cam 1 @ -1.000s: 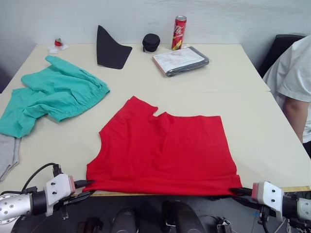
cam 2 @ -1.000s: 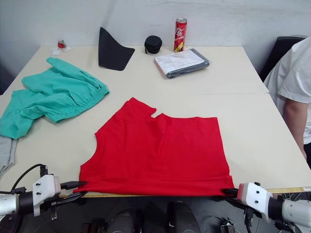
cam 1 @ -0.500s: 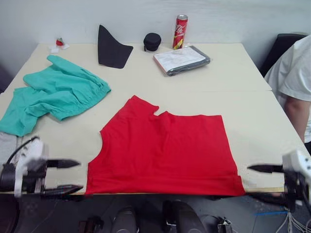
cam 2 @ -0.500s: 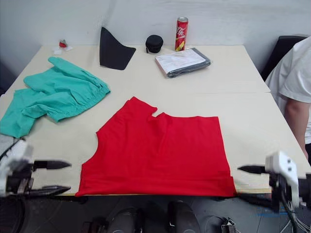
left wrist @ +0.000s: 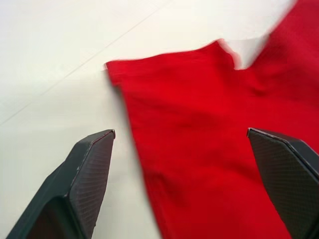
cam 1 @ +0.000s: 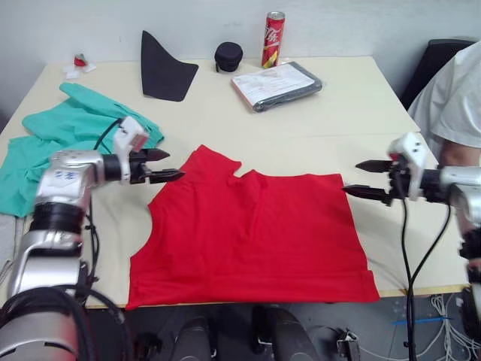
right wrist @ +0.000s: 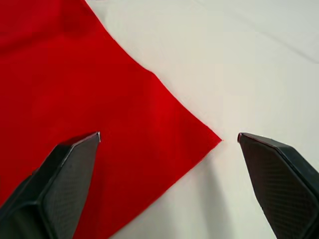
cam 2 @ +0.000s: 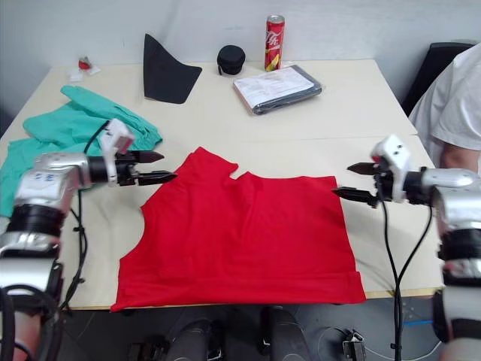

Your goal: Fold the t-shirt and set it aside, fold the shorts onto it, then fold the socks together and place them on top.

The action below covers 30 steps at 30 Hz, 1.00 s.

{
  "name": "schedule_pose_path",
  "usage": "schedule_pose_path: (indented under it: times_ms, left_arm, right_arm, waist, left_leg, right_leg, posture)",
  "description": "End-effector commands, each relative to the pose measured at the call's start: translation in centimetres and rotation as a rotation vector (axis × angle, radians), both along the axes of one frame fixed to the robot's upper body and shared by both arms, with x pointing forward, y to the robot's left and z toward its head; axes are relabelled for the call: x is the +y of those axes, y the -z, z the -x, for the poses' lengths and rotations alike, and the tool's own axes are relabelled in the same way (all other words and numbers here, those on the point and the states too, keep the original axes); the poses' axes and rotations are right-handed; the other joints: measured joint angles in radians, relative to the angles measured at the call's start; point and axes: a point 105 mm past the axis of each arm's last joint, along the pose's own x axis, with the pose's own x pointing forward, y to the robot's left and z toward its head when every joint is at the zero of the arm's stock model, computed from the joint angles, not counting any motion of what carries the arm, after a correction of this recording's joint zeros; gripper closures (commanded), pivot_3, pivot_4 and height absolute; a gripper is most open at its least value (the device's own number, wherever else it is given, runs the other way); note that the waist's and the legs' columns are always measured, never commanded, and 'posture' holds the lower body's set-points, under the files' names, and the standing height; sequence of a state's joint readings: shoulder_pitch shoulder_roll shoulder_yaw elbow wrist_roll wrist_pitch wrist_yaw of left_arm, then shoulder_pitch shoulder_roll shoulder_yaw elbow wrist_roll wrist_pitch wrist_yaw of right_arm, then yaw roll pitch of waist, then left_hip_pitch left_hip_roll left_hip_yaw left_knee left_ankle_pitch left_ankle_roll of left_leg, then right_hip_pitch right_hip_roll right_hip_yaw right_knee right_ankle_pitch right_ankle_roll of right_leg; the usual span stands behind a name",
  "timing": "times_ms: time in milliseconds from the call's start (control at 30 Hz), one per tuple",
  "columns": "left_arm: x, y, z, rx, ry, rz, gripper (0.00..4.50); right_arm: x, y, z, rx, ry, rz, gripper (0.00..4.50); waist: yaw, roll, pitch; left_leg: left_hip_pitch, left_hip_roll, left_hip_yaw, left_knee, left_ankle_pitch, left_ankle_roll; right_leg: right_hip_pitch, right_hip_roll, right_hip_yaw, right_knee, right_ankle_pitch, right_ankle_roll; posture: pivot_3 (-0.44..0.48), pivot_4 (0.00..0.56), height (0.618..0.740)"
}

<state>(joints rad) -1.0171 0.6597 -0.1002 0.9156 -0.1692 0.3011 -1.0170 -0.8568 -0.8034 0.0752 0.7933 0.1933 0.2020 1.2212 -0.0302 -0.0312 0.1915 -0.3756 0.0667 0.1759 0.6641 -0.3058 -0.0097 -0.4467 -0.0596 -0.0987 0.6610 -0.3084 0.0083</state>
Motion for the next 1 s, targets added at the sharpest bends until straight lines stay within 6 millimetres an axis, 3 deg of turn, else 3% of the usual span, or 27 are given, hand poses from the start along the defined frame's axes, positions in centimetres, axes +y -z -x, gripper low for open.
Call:
schedule_pose_path:
  times_ms: [33, 233, 433, 700, 867, 900, 1000]
  left_arm:
    - [0.4, 0.3, -1.7, -0.033, -0.103, -0.054, 0.04]
    - [-0.3, 1.5, -3.2, -0.034, -0.216, -0.062, 0.04]
    - [-1.6, 1.8, -3.3, -0.001, -0.201, -0.017, 0.04]
    - [-1.8, 1.5, -3.2, 0.0, -0.184, 0.002, 2.59]
    - [-1.3, 0.3, -3.4, -0.063, -0.218, 0.148, 4.24]
    - [-1.1, 0.2, -3.4, -0.07, -0.22, 0.162, 4.49]
    - [-0.8, 0.3, -3.0, -0.076, -0.198, 0.177, 4.49]
  right_arm:
    - [-0.2, -0.5, -1.5, -0.011, 0.046, 0.018, 0.0]
    - [0.7, -0.2, -3.3, -0.001, 0.117, -0.001, 0.0]
    - [1.8, 1.1, -3.2, 0.063, 0.09, -0.004, 0.0]
    - [1.4, 1.5, -3.1, 0.065, 0.088, 0.008, 2.68]
    - [1.6, 1.0, -3.2, 0.02, 0.075, -0.011, 4.41]
    - [1.6, 0.9, -3.2, 0.01, 0.075, -0.018, 4.5]
    - [1.3, 0.2, -3.1, -0.017, 0.07, -0.054, 4.5]
  waist:
    - [-0.004, 0.0, 0.0]
    - [-0.007, 0.0, 0.0]
    - [-0.005, 0.0, 0.0]
    - [-0.005, 0.0, 0.0]
    - [-0.009, 0.0, 0.0]
    - [-0.01, 0.0, 0.0]
    - [-0.013, 0.0, 0.0]
  left_leg:
    - [0.0, 0.0, 0.0, 0.0, 0.0, 0.0]
    - [0.001, 0.002, -0.001, 0.002, 0.0, 0.0]
    - [0.002, 0.001, -0.001, 0.005, 0.0, 0.0]
    - [0.003, 0.0, 0.0, 0.005, 0.0, 0.0]
    - [0.003, 0.001, 0.0, 0.005, 0.0, 0.0]
    - [0.003, 0.001, 0.0, 0.005, 0.0, 0.0]
    - [0.003, 0.001, 0.0, 0.005, 0.0, 0.0]
  right_leg:
    - [0.0, 0.0, 0.001, 0.001, 0.0, 0.0]
    - [0.0, -0.001, 0.001, 0.005, 0.0, 0.0]
    - [0.0, -0.002, 0.002, 0.01, 0.0, 0.0]
    - [0.0, -0.003, 0.003, 0.011, 0.0, 0.0]
    - [-0.001, -0.002, 0.003, 0.012, 0.0, 0.0]
    - [-0.001, -0.002, 0.003, 0.012, 0.0, 0.0]
    - [-0.001, -0.002, 0.003, 0.012, 0.0, 0.0]
  posture:
    - [0.0, 0.15, 0.74]
    - [0.0, 0.15, 0.74]
    - [0.0, 0.15, 0.74]
    - [0.0, 0.15, 0.74]
    - [0.0, 0.15, 0.74]
    - [0.0, 0.15, 0.74]
    - [0.0, 0.15, 0.74]
